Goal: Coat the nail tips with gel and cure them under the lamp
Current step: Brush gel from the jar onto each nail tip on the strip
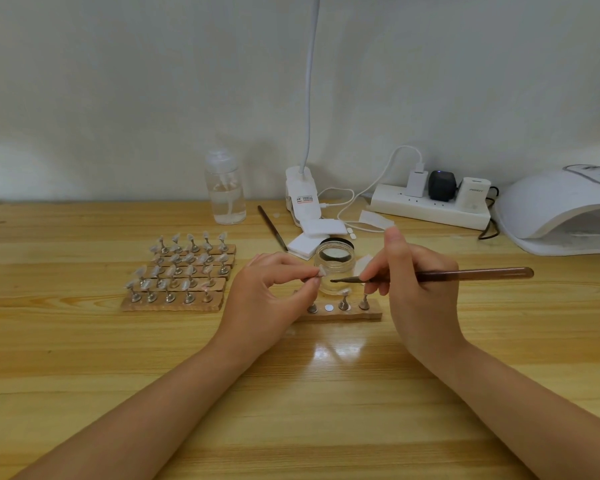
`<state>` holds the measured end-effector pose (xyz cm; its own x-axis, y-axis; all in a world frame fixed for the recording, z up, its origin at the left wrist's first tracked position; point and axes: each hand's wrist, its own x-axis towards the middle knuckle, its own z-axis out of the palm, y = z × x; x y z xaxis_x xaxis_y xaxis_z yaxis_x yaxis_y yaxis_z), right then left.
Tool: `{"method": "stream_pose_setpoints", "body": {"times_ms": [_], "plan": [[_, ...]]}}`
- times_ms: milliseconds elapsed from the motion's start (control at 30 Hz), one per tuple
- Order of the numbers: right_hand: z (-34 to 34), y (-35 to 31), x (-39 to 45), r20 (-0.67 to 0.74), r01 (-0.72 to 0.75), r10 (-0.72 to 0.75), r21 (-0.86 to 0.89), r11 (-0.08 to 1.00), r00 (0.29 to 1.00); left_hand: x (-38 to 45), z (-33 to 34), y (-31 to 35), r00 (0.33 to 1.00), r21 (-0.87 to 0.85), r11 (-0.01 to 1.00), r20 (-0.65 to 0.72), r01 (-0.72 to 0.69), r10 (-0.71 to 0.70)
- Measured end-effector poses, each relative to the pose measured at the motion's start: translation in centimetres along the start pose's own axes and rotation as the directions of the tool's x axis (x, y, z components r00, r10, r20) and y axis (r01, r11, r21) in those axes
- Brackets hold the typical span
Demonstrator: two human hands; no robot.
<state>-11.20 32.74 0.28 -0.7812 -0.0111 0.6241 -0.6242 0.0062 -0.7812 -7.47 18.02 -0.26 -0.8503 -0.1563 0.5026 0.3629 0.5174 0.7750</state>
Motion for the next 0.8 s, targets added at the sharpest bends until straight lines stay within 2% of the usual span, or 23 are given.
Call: {"method": "stream_pose_setpoints", "body": {"times_ms": [500, 800], "plan": [[0.43, 0.12, -0.08, 0.056, 0.0, 0.0, 0.001, 1.0, 0.998, 0.0, 0.07, -0.12, 1.0, -0.017, 1.0, -0.009, 0.008, -0.008], [0.09, -0.04, -0.07, -0.023, -0.051, 0.052, 0.055, 0.997, 0.998, 0.06, 0.01, -0.1, 1.0, -0.028, 1.0, 0.001, 0.014, -0.014]]}}
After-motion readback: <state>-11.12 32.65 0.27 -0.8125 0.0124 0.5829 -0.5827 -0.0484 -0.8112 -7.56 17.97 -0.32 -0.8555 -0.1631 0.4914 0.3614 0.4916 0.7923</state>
